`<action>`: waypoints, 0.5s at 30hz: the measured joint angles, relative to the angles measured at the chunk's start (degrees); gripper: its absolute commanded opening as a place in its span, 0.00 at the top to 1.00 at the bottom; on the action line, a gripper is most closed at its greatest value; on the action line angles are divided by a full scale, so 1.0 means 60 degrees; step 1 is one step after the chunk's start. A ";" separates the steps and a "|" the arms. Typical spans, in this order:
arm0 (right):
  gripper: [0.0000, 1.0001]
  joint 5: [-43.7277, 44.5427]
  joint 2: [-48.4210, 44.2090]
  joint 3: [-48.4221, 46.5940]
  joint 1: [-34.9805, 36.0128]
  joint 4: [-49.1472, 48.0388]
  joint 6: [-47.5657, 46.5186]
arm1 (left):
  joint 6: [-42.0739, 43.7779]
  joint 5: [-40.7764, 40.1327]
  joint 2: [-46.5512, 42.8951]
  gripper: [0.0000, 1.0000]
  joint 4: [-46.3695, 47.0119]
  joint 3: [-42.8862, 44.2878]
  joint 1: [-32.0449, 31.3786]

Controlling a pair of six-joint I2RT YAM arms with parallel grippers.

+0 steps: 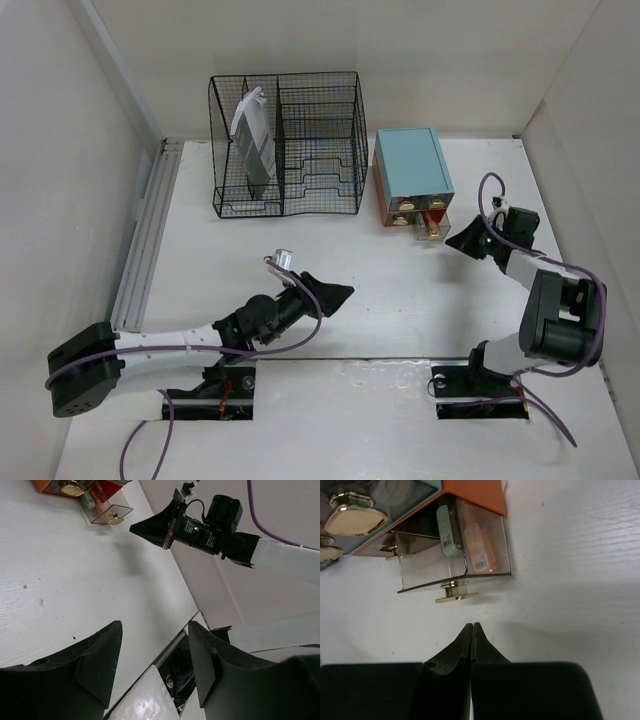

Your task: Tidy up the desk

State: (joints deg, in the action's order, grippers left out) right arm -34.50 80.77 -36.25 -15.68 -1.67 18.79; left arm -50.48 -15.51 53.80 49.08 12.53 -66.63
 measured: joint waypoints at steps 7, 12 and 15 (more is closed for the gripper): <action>1.00 -0.0437 0.1311 0.0000 0.0000 -0.1242 0.0663 | -0.0076 -0.0004 -0.0004 0.48 0.0000 -0.0011 0.0000; 1.00 -0.0550 0.1698 -0.0004 0.0007 -0.1974 0.1086 | -0.0098 -0.0011 -0.0157 0.48 -0.0011 -0.0011 0.0000; 1.00 -0.0539 0.1971 -0.0095 0.0076 -0.2375 0.1355 | -0.0106 -0.0022 -0.0317 0.48 -0.0022 -0.0011 0.0000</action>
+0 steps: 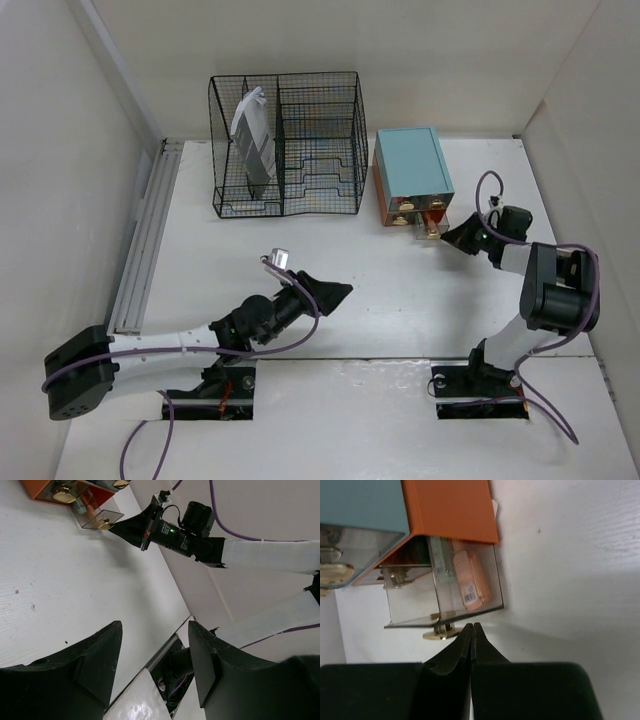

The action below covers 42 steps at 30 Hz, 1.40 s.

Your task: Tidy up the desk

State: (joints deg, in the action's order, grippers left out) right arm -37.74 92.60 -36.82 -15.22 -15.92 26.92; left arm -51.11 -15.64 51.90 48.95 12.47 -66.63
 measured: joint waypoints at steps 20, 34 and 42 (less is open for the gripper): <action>1.00 0.0546 0.1927 -0.1384 0.0630 -0.1410 0.1330 | -0.0004 -0.0291 -0.0448 0.48 -0.0583 0.0000 0.0000; 1.00 0.0226 0.2426 -0.1541 0.0725 -0.1628 0.1716 | 0.0000 -0.0324 -0.0452 0.42 -0.0790 0.0000 0.0000; 1.00 -0.0146 -0.0685 -0.1005 0.0681 -0.0055 -0.0197 | 0.0178 -0.0153 -0.0495 0.09 -0.1155 0.0095 0.0000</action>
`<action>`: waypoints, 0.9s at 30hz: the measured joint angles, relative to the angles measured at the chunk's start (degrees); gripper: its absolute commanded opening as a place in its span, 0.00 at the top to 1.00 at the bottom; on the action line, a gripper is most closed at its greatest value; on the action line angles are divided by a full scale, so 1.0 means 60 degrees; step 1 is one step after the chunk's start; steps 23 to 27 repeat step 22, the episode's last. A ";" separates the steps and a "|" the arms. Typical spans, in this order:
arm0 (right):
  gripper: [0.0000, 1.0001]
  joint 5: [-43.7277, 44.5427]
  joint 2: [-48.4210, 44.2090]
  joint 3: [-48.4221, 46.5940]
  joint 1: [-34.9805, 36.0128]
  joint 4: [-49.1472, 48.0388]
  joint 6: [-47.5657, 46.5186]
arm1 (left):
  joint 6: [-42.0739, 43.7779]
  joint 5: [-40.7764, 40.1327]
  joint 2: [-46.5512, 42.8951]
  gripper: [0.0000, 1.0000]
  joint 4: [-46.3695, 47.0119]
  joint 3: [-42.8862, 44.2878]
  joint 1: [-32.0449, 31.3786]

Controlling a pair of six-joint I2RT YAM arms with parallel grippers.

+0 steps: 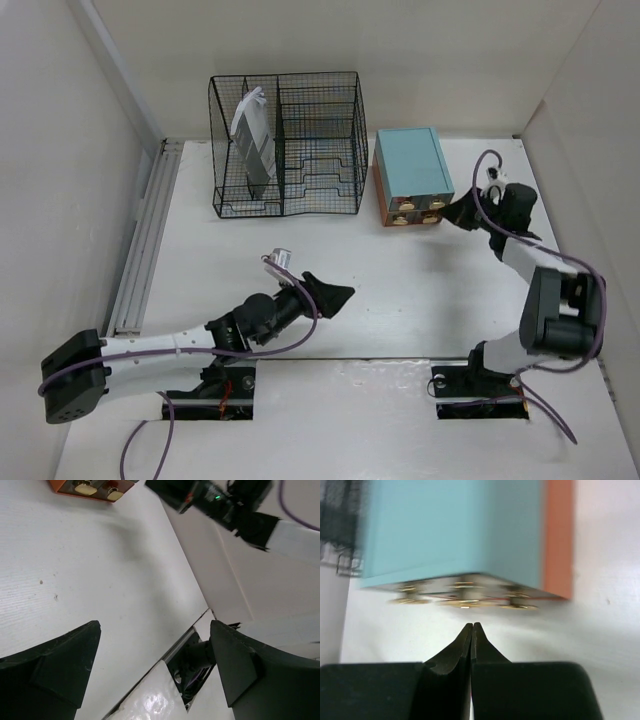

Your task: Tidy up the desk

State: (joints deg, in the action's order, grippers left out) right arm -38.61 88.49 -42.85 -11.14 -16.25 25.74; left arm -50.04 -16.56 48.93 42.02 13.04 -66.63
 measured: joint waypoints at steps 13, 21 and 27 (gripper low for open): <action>0.00 0.3060 -0.3220 -0.4255 0.2437 0.6240 -0.5493 | 0.2590 -0.0412 0.0619 0.00 -0.5005 0.4994 0.0000; 0.00 0.5865 -0.5752 -0.3701 0.2601 0.6481 -0.5464 | 0.3785 -0.2167 0.0222 0.00 -0.6787 0.5982 0.0171; 0.00 0.6029 -0.5949 -0.3574 0.2601 0.6411 -0.5439 | 0.3799 -0.2368 0.0171 0.00 -0.6918 0.5982 0.0200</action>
